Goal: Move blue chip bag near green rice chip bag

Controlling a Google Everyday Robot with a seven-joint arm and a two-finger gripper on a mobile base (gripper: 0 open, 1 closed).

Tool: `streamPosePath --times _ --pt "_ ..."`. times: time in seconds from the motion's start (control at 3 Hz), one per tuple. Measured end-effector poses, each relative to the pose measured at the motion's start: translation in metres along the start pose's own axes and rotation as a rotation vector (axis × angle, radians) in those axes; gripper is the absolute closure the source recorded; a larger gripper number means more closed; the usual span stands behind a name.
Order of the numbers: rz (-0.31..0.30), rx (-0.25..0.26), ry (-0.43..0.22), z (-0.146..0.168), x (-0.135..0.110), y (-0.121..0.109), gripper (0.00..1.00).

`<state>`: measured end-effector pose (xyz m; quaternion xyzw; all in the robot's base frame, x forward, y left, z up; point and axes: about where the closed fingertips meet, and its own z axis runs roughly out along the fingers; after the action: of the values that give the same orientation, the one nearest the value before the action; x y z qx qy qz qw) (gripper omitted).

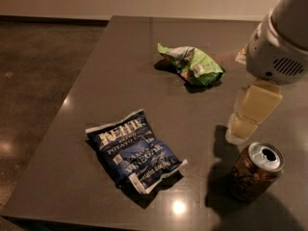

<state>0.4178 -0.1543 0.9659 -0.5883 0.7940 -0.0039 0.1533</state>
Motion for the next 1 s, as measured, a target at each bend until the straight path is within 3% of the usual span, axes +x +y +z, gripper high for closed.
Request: streamPosePath --times 0.67,1.0 --pt "0.102 -0.054 -0.024 0.042 -0.045 0.051 0.00" --pt "0.117 -0.084 -0.036 0.072 -0.064 0.073 0.00"
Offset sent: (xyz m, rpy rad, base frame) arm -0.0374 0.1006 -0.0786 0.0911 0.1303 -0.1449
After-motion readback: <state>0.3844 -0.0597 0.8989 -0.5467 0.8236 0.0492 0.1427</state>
